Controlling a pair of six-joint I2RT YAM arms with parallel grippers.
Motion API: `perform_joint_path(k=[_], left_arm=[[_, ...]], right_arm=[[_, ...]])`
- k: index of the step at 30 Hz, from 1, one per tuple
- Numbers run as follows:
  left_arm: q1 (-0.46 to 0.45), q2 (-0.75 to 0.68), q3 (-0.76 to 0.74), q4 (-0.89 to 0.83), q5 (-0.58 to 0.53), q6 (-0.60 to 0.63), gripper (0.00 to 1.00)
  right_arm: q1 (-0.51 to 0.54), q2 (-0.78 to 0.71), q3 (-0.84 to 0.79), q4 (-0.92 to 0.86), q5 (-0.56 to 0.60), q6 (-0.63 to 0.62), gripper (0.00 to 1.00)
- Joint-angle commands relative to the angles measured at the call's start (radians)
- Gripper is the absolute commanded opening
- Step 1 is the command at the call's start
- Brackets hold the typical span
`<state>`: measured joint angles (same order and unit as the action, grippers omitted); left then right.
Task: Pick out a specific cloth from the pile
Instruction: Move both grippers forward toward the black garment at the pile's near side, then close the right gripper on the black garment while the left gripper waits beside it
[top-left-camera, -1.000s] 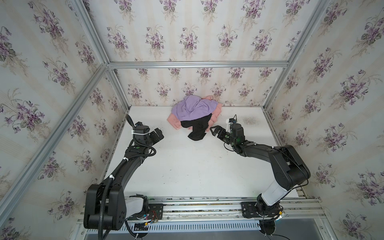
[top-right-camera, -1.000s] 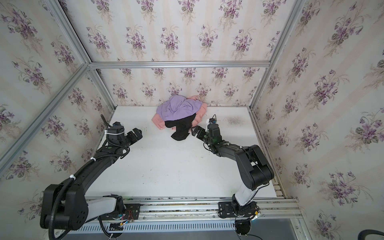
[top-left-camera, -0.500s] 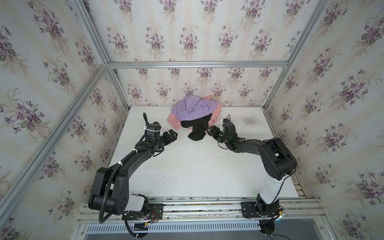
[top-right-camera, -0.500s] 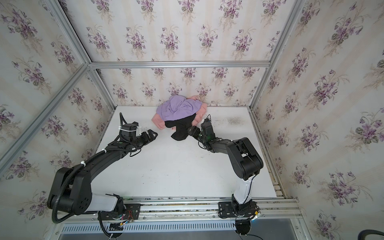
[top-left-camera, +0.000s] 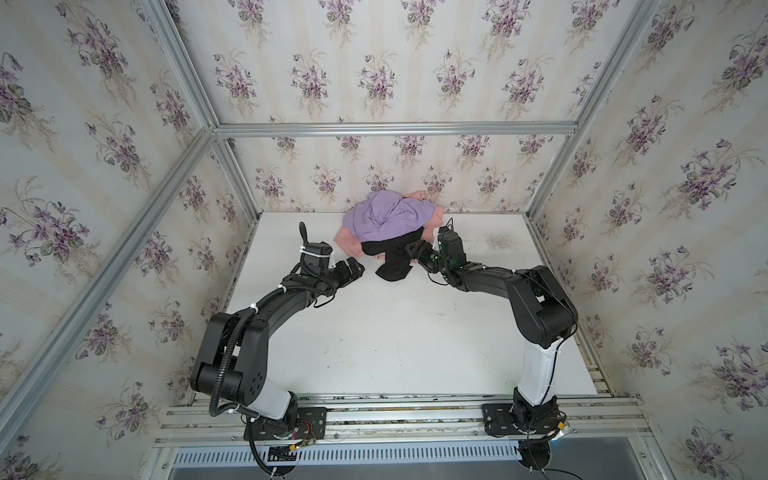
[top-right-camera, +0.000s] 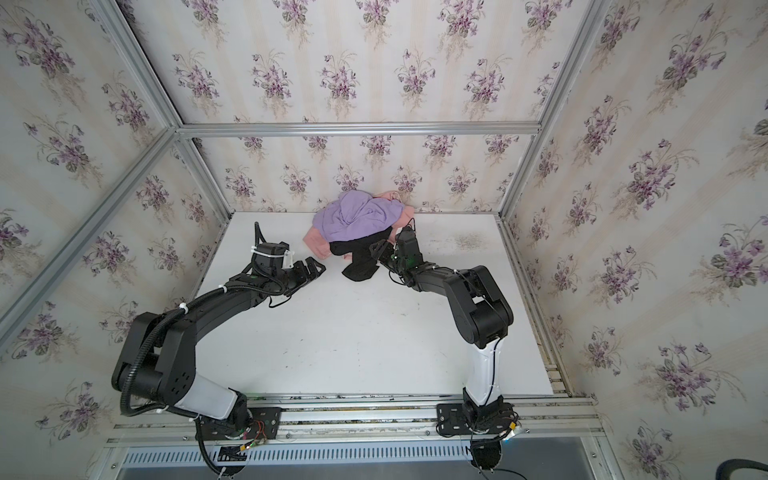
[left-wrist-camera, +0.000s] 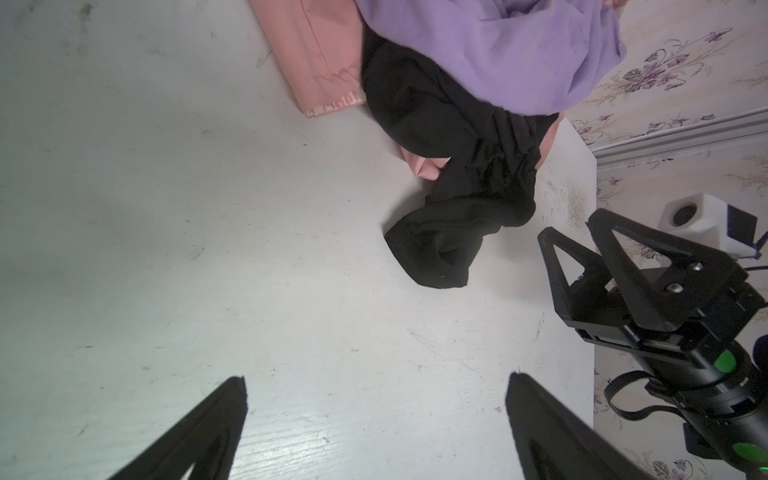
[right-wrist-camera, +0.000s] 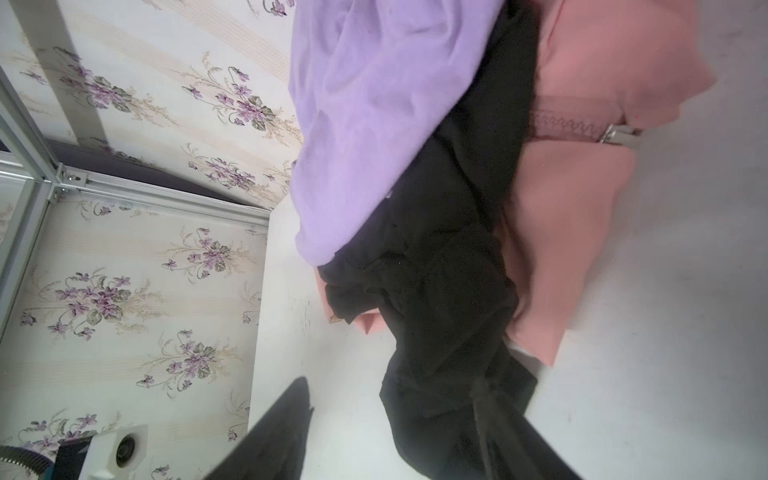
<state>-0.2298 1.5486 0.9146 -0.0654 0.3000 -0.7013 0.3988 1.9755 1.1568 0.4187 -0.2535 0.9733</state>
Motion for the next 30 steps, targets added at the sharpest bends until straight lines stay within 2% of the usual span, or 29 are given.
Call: perform_joint_path(k=[1, 7, 10, 15, 21, 30], left_arm=[[-0.002, 0.007, 0.010, 0.010, 0.016, -0.010, 1.00], [-0.002, 0.007, 0.009, 0.009, 0.010, -0.004, 1.00], [-0.002, 0.010, 0.007, 0.009, 0.007, -0.006, 1.00], [-0.002, 0.017, 0.009, 0.009, 0.006, -0.012, 1.00], [-0.006, 0.024, 0.014, 0.009, 0.005, -0.018, 1.00], [-0.011, 0.018, 0.010, 0.009, 0.000, -0.020, 1.00]], right_arm=[[0.002, 0.019, 0.012, 0.033, 0.003, 0.053, 0.63], [-0.003, 0.066, 0.012, 0.096, 0.003, 0.125, 0.61], [-0.008, 0.099, 0.009, 0.166, -0.016, 0.200, 0.54], [-0.013, 0.155, -0.037, 0.382, -0.009, 0.390, 0.45], [-0.015, 0.187, -0.028, 0.439, 0.000, 0.467, 0.39], [-0.016, 0.212, -0.016, 0.474, -0.003, 0.506, 0.14]])
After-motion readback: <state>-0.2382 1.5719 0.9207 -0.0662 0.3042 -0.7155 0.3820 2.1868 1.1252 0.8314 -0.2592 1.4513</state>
